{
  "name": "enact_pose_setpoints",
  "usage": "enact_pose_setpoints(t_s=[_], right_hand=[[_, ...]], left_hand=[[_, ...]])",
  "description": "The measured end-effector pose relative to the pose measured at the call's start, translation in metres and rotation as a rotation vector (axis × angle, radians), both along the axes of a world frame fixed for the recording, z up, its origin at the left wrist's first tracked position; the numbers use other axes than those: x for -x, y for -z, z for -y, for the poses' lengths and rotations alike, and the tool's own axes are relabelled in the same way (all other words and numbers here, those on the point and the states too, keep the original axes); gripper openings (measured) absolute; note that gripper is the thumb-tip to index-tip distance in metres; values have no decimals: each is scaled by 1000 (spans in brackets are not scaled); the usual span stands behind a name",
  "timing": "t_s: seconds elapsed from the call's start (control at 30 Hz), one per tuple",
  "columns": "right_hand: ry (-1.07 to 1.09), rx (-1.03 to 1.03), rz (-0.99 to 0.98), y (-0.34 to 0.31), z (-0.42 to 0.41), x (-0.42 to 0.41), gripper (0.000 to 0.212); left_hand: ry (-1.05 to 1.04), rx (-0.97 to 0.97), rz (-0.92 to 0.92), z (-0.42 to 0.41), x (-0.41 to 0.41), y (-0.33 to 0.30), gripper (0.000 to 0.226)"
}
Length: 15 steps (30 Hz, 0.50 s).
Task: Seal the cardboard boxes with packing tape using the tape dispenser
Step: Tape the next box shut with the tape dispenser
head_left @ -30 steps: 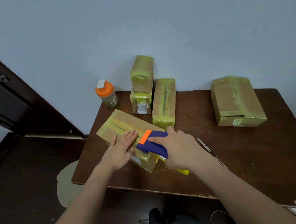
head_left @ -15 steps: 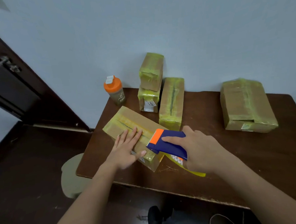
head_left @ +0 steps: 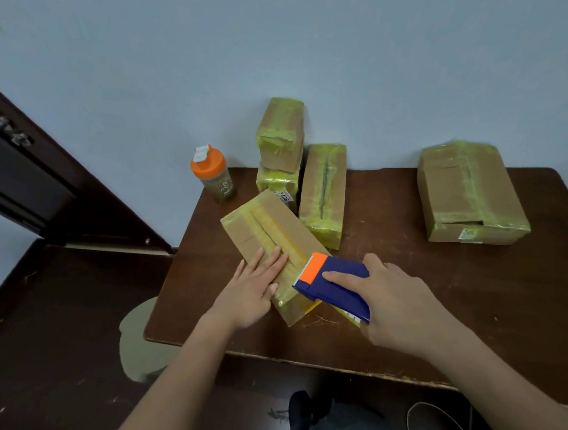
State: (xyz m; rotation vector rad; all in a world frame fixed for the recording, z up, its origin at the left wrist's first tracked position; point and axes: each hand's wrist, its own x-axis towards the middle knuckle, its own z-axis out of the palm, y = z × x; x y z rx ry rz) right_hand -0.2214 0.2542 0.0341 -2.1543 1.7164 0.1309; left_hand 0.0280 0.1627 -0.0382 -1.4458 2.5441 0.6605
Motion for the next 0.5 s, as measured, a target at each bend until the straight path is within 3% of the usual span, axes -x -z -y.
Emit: enact_pose_setpoints(t_s=[0.2,0.5], right_hand=[[10,-25,22,-5,-2,-5,85],[12,35,24,-24,8,-27,84]], left_hand=[[1,-57,53,-2,-1,0,93],[-197,42,-126,-2,9,6,92]])
